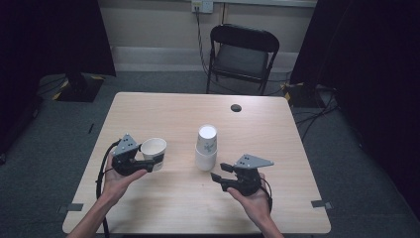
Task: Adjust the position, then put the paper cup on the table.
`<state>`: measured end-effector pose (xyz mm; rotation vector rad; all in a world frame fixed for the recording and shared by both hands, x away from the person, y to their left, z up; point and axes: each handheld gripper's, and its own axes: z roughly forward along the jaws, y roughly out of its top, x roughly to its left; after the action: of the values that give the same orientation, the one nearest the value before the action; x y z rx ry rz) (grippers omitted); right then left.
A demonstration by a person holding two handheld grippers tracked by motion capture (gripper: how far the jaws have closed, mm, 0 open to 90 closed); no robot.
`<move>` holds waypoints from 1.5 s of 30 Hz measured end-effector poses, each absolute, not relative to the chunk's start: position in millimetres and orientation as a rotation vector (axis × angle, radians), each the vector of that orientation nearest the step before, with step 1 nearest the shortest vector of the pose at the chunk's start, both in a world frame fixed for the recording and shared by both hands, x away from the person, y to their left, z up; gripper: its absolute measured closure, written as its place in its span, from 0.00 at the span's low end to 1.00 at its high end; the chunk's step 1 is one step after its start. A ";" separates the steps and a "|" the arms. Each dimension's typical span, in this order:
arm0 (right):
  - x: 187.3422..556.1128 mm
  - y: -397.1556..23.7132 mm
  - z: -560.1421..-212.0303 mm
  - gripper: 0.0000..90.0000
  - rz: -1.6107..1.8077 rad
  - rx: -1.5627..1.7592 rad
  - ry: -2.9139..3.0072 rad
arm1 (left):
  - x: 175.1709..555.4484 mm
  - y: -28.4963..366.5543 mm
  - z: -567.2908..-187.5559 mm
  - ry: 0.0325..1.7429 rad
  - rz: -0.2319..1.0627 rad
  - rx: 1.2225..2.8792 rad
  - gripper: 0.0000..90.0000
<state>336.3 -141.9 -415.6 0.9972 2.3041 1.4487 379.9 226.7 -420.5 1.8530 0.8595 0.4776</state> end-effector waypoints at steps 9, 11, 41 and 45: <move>339.5 -178.6 -425.6 0.49 1.363 1.077 2.265 | 408.7 221.6 -437.1 0.912 0.492 1.881 0.36; 341.7 -186.2 -430.2 0.47 1.347 1.102 2.255 | 417.1 222.2 -441.7 0.933 0.471 1.875 0.36; 357.1 -211.8 -464.2 0.41 1.217 1.234 2.255 | 437.9 215.1 -475.4 0.960 0.512 1.914 0.32; 356.2 -212.1 -464.8 0.41 1.217 1.238 2.249 | 436.0 218.2 -475.5 0.979 0.464 1.922 0.30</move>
<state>356.2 -212.1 -464.8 1.2380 2.2486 1.2172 436.0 218.2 -475.5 1.9222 0.9790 0.4642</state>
